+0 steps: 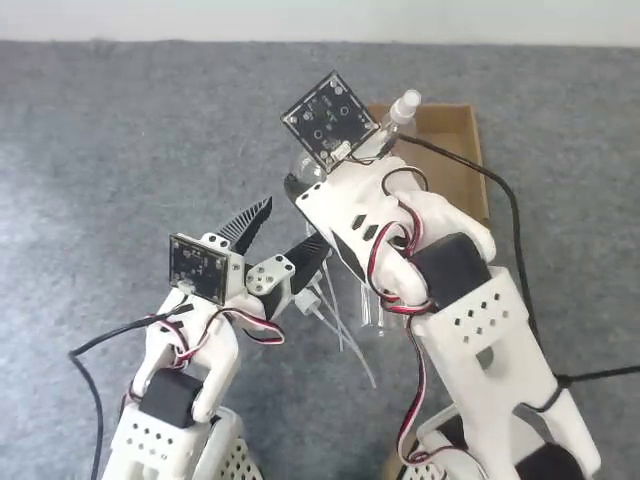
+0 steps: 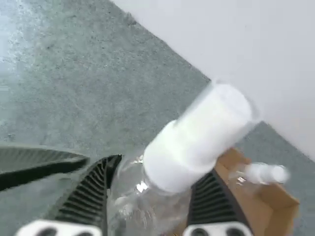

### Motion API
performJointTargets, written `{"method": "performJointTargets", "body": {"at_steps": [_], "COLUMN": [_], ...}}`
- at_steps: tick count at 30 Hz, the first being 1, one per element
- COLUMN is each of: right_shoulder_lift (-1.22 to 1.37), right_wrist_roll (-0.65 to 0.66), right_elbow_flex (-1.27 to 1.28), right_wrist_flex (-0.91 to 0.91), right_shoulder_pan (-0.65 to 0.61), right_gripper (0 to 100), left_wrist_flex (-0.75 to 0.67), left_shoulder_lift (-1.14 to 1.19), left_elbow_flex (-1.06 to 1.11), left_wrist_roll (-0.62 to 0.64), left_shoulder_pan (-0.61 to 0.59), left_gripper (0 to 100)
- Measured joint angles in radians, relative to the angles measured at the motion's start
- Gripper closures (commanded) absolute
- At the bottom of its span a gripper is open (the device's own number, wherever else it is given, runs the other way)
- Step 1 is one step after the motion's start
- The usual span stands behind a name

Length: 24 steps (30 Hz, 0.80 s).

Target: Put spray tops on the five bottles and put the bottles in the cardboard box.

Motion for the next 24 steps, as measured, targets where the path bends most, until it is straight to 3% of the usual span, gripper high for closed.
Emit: {"method": "performJointTargets", "body": {"at_steps": [7,12,24], "right_shoulder_lift": [-0.002,0.130,0.621], "right_wrist_roll": [0.126,0.146,0.095], "right_elbow_flex": [0.000,-0.002,-0.226], "right_wrist_flex": [-0.167,-0.288,-0.411], "right_shoulder_pan": [0.388,0.637,0.637], "right_gripper": [99.3,99.3,99.3], "left_wrist_flex": [0.000,0.000,0.000], "left_shoulder_lift": [0.006,0.006,0.006], "left_elbow_flex": [0.031,0.031,0.031], "left_wrist_roll": [0.000,0.000,0.000], "left_shoulder_pan": [-0.008,-0.008,-0.012], "left_gripper": [72,72,72]}}
